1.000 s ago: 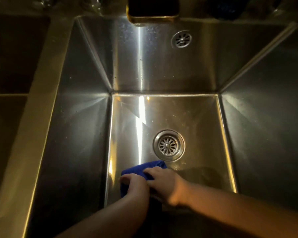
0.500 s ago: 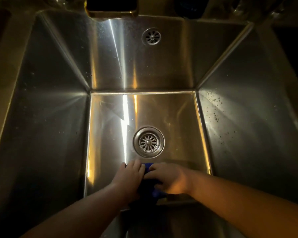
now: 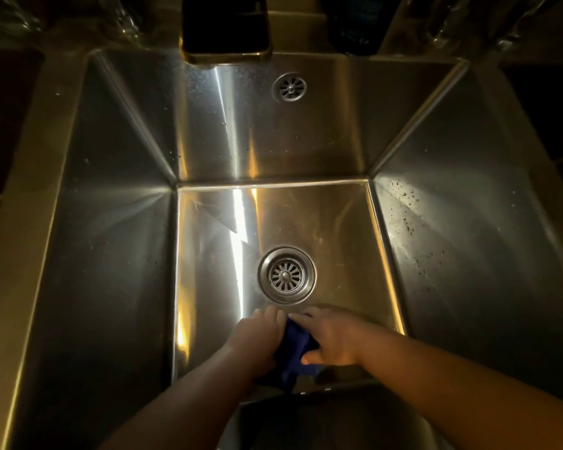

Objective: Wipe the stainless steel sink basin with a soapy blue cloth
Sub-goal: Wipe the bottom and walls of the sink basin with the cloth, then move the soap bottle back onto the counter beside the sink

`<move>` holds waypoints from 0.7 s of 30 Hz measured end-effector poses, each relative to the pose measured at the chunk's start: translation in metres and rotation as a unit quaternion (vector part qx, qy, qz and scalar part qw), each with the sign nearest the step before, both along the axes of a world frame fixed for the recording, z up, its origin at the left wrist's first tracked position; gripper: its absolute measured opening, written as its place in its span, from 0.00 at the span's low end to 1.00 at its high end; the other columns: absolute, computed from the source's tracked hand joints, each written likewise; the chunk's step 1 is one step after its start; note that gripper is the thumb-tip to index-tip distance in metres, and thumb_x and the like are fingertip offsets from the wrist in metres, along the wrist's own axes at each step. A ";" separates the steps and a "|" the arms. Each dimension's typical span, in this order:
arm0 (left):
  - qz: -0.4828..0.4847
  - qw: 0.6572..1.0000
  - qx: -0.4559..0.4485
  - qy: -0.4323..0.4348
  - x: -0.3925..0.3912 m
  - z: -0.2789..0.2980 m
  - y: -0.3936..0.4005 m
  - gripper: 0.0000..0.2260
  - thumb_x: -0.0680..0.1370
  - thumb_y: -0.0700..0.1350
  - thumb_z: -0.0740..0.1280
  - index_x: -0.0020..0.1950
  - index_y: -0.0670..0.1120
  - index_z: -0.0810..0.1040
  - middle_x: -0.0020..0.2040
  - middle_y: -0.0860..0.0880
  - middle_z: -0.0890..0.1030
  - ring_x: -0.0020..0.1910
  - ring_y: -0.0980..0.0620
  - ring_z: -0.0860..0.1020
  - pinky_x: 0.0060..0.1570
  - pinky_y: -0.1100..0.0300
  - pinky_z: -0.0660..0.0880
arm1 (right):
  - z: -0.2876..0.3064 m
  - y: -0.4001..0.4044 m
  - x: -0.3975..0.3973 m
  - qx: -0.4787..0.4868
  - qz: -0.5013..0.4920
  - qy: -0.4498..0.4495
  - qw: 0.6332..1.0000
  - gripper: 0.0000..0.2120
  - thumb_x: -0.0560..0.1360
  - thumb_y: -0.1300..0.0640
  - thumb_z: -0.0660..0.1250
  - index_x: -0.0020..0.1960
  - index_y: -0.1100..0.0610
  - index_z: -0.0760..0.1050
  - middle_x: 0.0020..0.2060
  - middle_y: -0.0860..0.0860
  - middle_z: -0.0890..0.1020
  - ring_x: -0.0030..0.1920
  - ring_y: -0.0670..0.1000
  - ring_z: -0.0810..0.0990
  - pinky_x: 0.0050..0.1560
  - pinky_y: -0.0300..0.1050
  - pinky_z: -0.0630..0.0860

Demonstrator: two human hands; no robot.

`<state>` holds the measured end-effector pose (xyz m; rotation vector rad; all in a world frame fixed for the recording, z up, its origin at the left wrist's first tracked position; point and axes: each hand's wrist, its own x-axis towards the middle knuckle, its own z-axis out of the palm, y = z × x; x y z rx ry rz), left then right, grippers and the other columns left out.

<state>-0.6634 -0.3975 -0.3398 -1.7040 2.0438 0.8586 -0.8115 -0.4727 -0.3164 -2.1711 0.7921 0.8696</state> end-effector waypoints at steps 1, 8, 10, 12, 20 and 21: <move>0.019 1.000 -0.006 0.009 0.002 0.004 -0.002 0.22 0.71 0.47 0.66 0.62 0.44 0.65 0.60 0.45 0.70 0.56 0.44 0.72 0.48 0.51 0.72 | 0.001 -0.001 0.004 -0.002 -0.010 0.002 1.000 0.37 0.69 0.45 0.69 0.74 0.51 0.58 0.68 0.53 0.67 0.66 0.56 0.68 0.66 0.53 0.66; 0.114 0.983 -0.133 0.060 0.023 0.062 -0.027 0.19 0.69 0.49 0.69 0.56 0.46 0.68 0.55 0.48 0.72 0.51 0.48 0.73 0.39 0.58 0.65 | 0.053 -0.016 0.033 -0.008 -0.178 -0.116 0.977 0.28 0.66 0.55 0.73 0.64 0.55 0.70 0.59 0.54 0.75 0.56 0.56 0.76 0.58 0.52 0.74; 0.130 0.974 -0.169 0.075 0.035 0.088 -0.031 0.20 0.67 0.49 0.70 0.55 0.47 0.69 0.54 0.49 0.72 0.49 0.49 0.73 0.39 0.59 0.66 | 0.081 -0.020 0.038 -0.033 -0.195 -0.168 0.966 0.29 0.65 0.51 0.71 0.64 0.55 0.70 0.60 0.54 0.75 0.58 0.53 0.75 0.60 0.50 0.73; 0.149 0.963 -0.206 0.086 0.046 0.120 -0.034 0.20 0.66 0.50 0.72 0.54 0.48 0.70 0.52 0.51 0.71 0.48 0.51 0.73 0.39 0.59 0.70 | 0.107 -0.020 0.040 -0.064 -0.213 -0.209 0.952 0.31 0.62 0.44 0.67 0.63 0.51 0.68 0.58 0.52 0.76 0.56 0.51 0.76 0.58 0.51 0.74; 0.095 0.899 -0.405 0.133 0.065 0.263 -0.027 0.17 0.60 0.48 0.67 0.48 0.50 0.75 0.42 0.51 0.76 0.37 0.49 0.77 0.29 0.58 0.74 | 0.260 0.009 0.052 -0.223 -0.232 -0.305 0.896 0.22 0.66 0.51 0.66 0.60 0.49 0.69 0.54 0.49 0.77 0.53 0.51 0.76 0.46 0.45 0.73; 0.076 0.900 -0.410 0.125 0.067 0.280 -0.026 0.22 0.58 0.50 0.71 0.51 0.51 0.73 0.44 0.51 0.76 0.39 0.50 0.77 0.29 0.59 0.74 | 0.274 0.016 0.050 -0.247 -0.236 -0.323 0.883 0.27 0.66 0.47 0.64 0.65 0.48 0.67 0.58 0.48 0.76 0.55 0.51 0.75 0.49 0.45 0.73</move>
